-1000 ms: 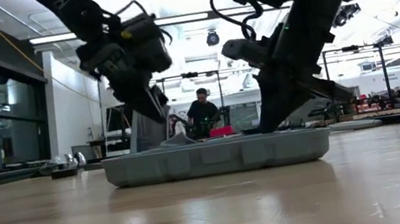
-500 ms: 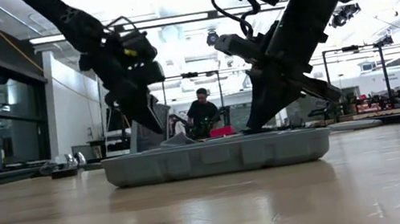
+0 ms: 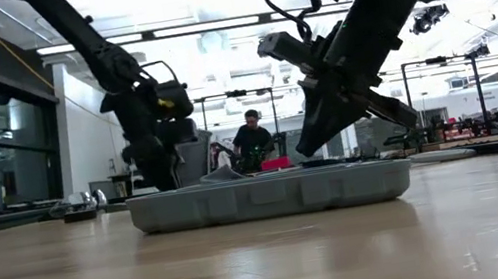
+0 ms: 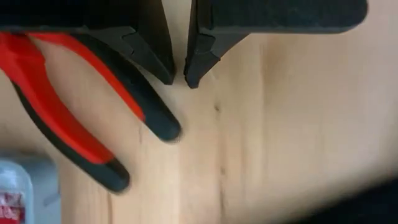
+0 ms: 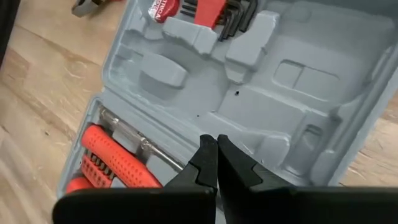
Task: Prefit tool cases
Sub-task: Put the orange pliers into the gray tool box
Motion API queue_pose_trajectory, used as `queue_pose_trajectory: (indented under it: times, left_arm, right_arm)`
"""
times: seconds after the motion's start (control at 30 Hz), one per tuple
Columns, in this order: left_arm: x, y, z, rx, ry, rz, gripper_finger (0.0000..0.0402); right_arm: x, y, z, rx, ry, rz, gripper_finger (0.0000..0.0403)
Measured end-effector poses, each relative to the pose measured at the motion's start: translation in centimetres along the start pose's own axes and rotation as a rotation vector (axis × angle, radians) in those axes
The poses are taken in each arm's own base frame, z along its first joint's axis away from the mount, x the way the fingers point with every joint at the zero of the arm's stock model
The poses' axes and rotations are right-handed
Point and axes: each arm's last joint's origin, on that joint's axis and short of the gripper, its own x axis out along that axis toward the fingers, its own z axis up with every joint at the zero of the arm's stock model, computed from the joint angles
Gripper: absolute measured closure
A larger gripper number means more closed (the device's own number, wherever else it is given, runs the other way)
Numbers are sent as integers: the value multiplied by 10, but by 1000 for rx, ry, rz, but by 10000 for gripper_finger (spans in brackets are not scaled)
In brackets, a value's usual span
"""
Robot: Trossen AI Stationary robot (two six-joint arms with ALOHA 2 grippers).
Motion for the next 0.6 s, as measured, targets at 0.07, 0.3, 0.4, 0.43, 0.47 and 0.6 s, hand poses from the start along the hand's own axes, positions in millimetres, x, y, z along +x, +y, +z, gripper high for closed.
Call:
queue_pose_trajectory:
  times: [0.07, 0.3, 0.4, 0.43, 0.47, 0.6]
  left_arm:
    - [0, -1, -5, -21, 39, -27, 362]
    - [-12, -7, -14, -170, 140, -23, 362]
    - [-15, -12, -18, -252, 181, -43, 362]
    - [-16, -14, -19, -263, 197, -60, 362]
    - [-16, -16, -21, -272, 213, -83, 362]
    - [-18, -25, -26, -259, 280, -162, 362]
  right_arm:
    - [0, 0, 0, 1, 0, -1, 403]
    - [0, 0, 0, -9, 5, 1, 403]
    - [0, 0, 0, -17, 5, 1, 403]
    - [0, 0, 0, -18, 5, 1, 403]
    - [0, 0, 0, -19, 5, 1, 403]
    - [0, 0, 0, -26, 5, 1, 403]
